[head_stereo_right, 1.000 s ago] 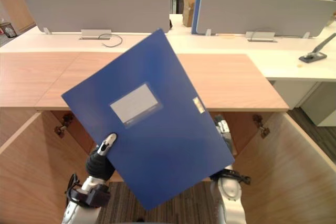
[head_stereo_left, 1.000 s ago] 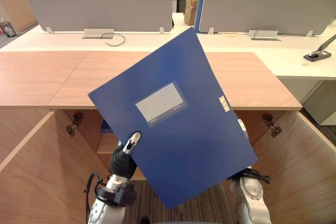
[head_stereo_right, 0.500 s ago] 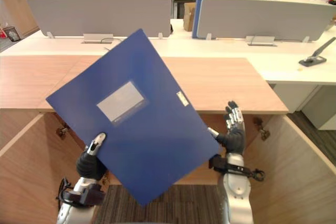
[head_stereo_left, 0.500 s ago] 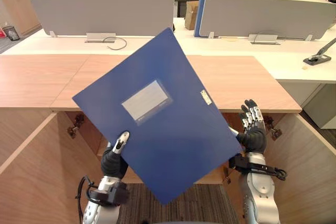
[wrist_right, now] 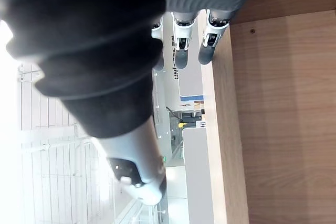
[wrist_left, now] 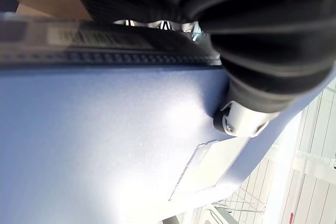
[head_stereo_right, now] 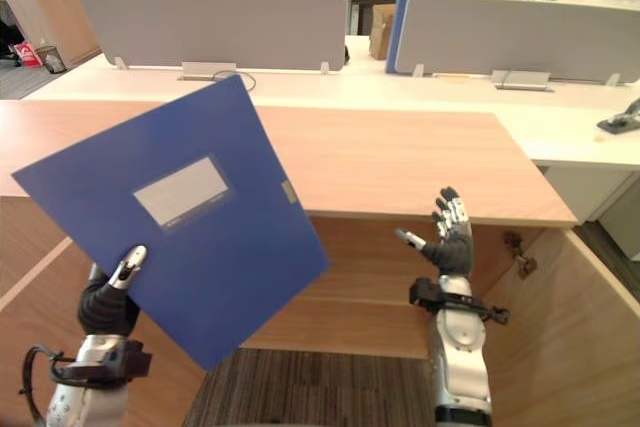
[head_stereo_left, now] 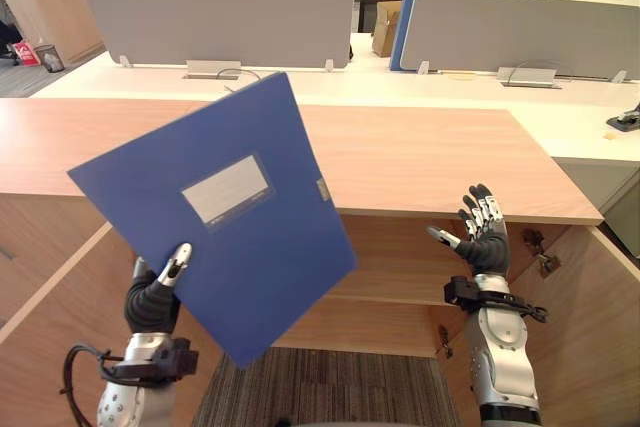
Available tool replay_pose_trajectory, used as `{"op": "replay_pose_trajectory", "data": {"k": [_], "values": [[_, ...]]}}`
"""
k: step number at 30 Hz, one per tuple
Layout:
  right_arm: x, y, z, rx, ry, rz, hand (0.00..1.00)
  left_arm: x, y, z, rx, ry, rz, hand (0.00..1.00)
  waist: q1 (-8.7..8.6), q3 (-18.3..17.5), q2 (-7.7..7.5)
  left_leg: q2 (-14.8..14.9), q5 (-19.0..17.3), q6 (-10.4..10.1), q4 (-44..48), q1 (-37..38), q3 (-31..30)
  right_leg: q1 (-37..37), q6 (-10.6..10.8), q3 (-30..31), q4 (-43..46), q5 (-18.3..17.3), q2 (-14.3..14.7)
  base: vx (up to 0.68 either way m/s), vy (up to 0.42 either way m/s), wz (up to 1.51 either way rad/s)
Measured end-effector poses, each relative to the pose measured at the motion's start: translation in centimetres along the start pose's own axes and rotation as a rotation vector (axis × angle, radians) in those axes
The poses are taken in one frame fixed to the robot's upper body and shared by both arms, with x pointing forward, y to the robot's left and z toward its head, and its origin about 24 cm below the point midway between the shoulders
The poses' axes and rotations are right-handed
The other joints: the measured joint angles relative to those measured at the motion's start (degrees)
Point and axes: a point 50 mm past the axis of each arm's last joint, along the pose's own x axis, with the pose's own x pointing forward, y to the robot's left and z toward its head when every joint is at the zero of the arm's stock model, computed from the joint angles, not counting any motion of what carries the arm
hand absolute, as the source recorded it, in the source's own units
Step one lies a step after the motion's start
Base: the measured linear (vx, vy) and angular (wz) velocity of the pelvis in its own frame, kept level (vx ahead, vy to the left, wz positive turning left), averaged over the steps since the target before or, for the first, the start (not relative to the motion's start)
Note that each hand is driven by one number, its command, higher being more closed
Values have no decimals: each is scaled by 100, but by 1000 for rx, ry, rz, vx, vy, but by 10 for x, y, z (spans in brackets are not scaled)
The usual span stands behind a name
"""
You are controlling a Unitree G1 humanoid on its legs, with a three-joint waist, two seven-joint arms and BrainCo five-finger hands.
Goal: Walk over to the cabinet, pick up the folder, carry it to the office cabinet, place the folder inside the office cabinet, then close the office cabinet door
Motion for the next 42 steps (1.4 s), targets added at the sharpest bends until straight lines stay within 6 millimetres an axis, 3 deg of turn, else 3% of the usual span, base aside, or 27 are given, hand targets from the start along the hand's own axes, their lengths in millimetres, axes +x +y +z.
{"op": "replay_pose_trajectory", "data": {"k": [5,11,13,15,30,42], "values": [[5,10,0,32,7,132,0,5,8,10,62,-50,22,100,7,13,-16,-5,0,1,0,-2,2,-12,0,1,4,-1,-7,0,0,0],[6,65,4,234,12,458,0,19,2,17,115,-116,-29,100,8,53,-40,10,0,0,2,-1,13,-35,-1,10,0,-2,0,-5,-1,0],[6,87,12,310,-6,587,0,23,-1,20,161,-124,-58,100,32,81,-76,8,0,0,2,-1,12,-35,-1,10,-2,-2,-2,0,0,0],[7,96,21,339,-40,651,0,25,-2,21,190,-124,-72,100,70,101,-101,-1,0,0,3,0,12,-35,-1,9,-2,-2,-11,0,0,0],[28,128,76,337,-228,874,0,26,-4,21,212,-122,-99,100,186,127,-123,-52,0,0,2,44,3,-31,10,4,88,-57,-40,-2,0,0],[30,137,93,218,-311,918,0,25,-5,20,192,-140,-77,100,239,186,-111,-63,22,2,1,43,-85,-26,11,-75,174,-113,-44,-11,-7,3]]}}
